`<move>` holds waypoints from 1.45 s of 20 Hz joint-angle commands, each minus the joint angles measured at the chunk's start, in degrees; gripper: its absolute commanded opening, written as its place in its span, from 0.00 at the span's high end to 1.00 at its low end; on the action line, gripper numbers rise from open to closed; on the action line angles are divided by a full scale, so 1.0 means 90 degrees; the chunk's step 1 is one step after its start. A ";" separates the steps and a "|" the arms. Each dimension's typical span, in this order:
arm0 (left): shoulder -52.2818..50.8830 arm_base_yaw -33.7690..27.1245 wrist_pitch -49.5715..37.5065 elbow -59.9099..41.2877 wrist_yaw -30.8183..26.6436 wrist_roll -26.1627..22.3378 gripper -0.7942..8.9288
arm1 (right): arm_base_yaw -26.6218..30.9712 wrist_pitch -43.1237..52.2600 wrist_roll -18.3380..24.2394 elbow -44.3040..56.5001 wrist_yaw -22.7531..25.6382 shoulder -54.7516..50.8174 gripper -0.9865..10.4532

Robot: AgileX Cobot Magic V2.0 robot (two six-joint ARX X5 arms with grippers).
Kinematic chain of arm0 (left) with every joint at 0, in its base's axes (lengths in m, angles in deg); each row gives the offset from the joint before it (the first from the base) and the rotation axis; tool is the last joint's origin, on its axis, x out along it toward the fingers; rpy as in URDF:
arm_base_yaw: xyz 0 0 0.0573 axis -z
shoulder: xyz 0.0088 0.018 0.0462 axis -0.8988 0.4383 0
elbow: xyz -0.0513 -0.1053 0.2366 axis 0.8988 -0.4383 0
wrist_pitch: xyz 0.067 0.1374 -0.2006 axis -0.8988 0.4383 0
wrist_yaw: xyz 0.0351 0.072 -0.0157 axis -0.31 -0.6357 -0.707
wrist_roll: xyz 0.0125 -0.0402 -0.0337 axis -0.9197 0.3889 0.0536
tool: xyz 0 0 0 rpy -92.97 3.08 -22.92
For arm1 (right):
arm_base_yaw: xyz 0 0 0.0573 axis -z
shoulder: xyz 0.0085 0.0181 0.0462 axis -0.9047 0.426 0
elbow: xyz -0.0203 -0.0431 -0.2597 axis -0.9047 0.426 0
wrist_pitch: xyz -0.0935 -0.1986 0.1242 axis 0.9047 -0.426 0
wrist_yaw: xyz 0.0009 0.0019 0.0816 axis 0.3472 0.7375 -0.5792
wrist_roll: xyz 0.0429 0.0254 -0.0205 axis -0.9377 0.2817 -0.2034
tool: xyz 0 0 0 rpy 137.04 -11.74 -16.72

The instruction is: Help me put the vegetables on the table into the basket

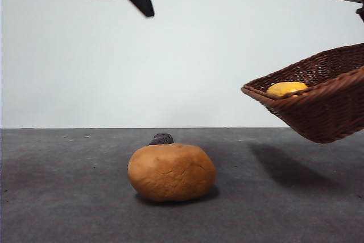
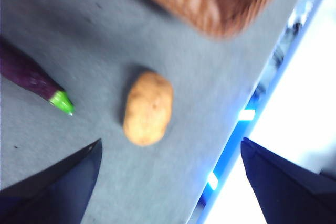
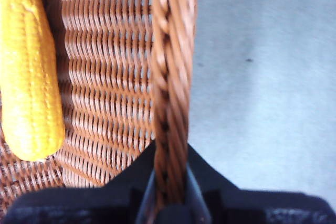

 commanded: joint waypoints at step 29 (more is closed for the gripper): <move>0.1817 0.0024 -0.2533 -0.2166 -0.0214 -0.0826 0.88 | 0.0153 0.0172 0.0333 0.0041 -0.0396 -0.0005 0.93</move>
